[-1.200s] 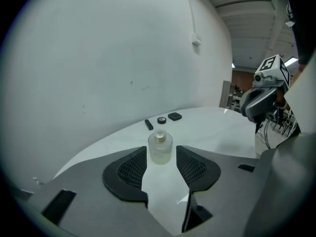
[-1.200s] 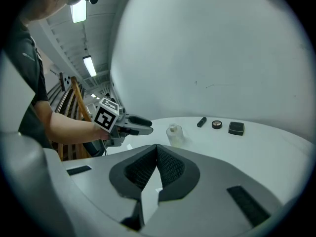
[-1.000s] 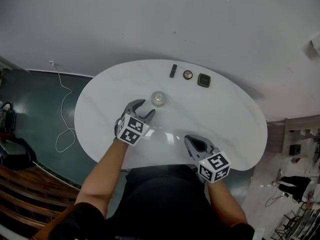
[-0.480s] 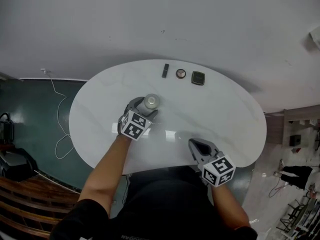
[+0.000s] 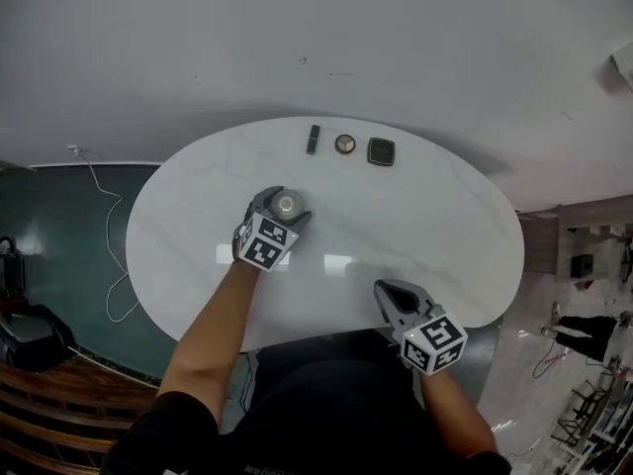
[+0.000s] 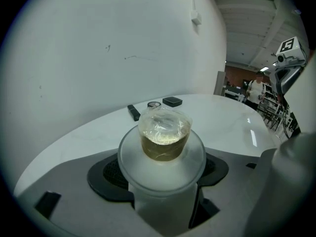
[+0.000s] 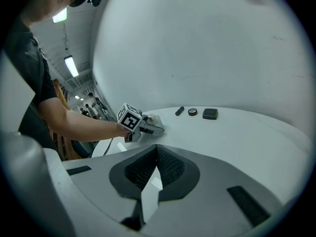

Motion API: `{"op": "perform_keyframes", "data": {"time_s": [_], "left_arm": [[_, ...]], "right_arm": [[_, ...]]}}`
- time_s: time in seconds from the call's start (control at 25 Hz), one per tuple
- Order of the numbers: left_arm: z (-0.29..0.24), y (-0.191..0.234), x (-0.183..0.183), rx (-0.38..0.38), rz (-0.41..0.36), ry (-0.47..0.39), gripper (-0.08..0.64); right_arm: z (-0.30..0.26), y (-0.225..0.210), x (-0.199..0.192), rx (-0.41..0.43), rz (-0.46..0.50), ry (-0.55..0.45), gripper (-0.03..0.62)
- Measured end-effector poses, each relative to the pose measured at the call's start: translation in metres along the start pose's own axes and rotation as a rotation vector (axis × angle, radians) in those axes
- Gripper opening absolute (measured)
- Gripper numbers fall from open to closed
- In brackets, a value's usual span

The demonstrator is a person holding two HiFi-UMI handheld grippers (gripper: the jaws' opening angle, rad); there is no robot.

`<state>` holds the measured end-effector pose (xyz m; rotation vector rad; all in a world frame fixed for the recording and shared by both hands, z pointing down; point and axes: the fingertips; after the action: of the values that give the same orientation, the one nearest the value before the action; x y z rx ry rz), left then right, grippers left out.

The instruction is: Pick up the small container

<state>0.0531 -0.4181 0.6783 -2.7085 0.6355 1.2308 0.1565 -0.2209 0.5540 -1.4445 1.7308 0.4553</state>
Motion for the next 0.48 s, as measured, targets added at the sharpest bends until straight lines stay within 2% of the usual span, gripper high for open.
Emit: {"op": "perform_keyframes", "data": {"time_s": [0.28,0.48], "left_arm": [[-0.0088,0.0015,0.0022,-0.005,0.007,-0.029,0.339],[-0.0083,0.0032,0.0053,0.021,-0.015,-0.064,0.344]], "right_arm": [[-0.0015,-0.0058,-0.0025,-0.005,-0.009,0.009,-0.006],[-0.0006,-0.0098,-0.0054,-0.012,-0.018,0.015,-0.006]]}}
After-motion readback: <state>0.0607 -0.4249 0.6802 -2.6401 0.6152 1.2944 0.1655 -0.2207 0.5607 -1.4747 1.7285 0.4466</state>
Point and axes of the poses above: the fingertips, and each gripper's own axes: z backward along the fingers, y to its left, x out of its top, and after that the axes turned 8 degrees about -x, right-handed
